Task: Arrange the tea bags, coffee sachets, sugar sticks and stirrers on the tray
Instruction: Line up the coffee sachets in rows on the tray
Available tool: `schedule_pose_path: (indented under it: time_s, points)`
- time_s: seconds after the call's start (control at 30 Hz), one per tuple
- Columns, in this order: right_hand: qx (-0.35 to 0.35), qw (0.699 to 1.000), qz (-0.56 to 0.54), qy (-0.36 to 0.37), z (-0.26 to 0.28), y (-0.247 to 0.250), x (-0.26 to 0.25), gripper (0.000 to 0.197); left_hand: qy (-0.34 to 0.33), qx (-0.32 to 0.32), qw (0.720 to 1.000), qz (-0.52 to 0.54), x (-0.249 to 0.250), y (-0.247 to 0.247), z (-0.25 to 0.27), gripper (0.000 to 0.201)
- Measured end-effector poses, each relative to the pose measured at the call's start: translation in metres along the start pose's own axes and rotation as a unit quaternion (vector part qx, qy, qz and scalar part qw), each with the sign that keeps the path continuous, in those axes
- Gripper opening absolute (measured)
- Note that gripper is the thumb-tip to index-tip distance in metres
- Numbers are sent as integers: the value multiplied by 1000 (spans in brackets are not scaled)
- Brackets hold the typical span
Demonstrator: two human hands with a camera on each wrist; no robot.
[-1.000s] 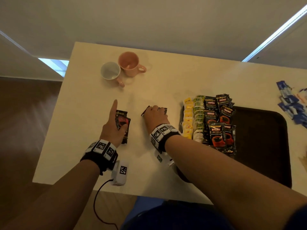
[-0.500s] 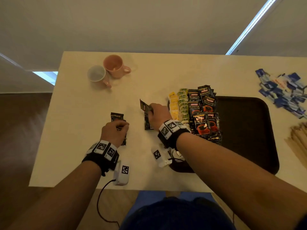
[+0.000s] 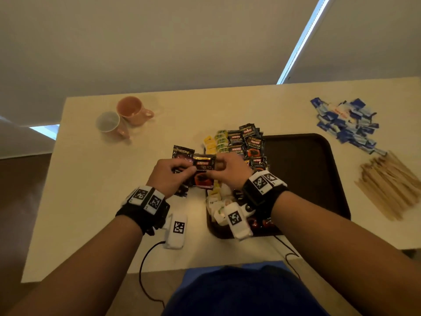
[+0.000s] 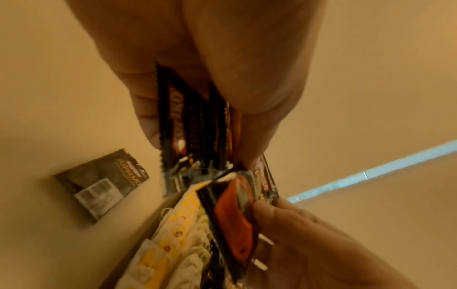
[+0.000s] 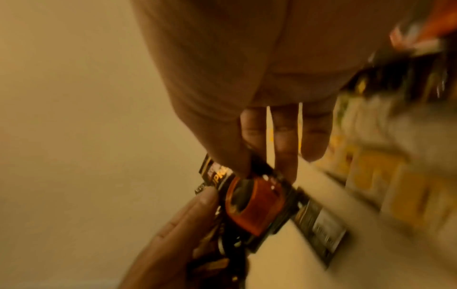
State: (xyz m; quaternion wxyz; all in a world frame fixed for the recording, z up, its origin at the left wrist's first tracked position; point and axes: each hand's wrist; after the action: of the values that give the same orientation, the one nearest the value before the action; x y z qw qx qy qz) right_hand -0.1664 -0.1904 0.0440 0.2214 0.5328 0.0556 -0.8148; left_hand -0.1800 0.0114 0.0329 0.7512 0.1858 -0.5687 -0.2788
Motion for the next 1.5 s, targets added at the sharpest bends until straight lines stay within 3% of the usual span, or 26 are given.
schedule_pose_path:
  time_s: [0.1, 0.23, 0.33, 0.4, 0.53, 0.67, 0.77, 0.9, 1.13, 1.33, 1.5]
  points:
    - [18, 999, 46, -11, 17, 44, 2, 9, -34, -12, 999, -27, 16, -12, -3, 6]
    - [53, 996, 61, -43, 47, 99, 24, 12, -5, 12, 1000, -12, 27, -30, -6, 4]
    - [18, 991, 93, -97, 70, 118, 44, 14, -7, 1, 1000, -27, 32, -43, -6, 10]
    - [-2, 987, 90, -135, 82, 122, 60, 20, -13, -1, 999, -34, 35, -49, -6, 11]
    - [-39, 974, 124, -184, 98, 116, 94, 7, -11, -5, 999, -44, 39, -55, -6, 9]
    - [-31, 963, 164, -210, 97, 110, 120, 17, -9, -11, 999, -52, 39, -58, -6, 9]
    - [-19, 960, 188, -205, 95, 107, 126, 14, -4, -11, 999, -50, 37, -58, -6, 8]
    - [5, 957, 229, -180, 90, 103, 124, 27, -6, -13, 999, -47, 37, -58, -3, 6]
    - [-19, 930, 307, -203, 88, 94, 121, 23, -12, -23, 998, -50, 34, -57, 2, 10]
    - [-12, 929, 300, -214, 89, 104, 114, 24, 1, -48, 999, 6, 35, -57, 4, 42]
    - [36, 950, 258, -170, 85, 112, 92, 29, -84, -78, 993, 19, 44, -52, 8, 59]
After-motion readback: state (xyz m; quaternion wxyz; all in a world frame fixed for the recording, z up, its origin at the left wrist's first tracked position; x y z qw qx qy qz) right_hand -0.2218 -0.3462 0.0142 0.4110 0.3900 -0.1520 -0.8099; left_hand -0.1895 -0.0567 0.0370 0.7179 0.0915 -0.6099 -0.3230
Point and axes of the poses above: each hand's wrist, its own z-axis away from the middle knuckle, its own y-axis out of the back of the hand, x = y × z, and after that the axes turned 10 degrees about -z, right-handed
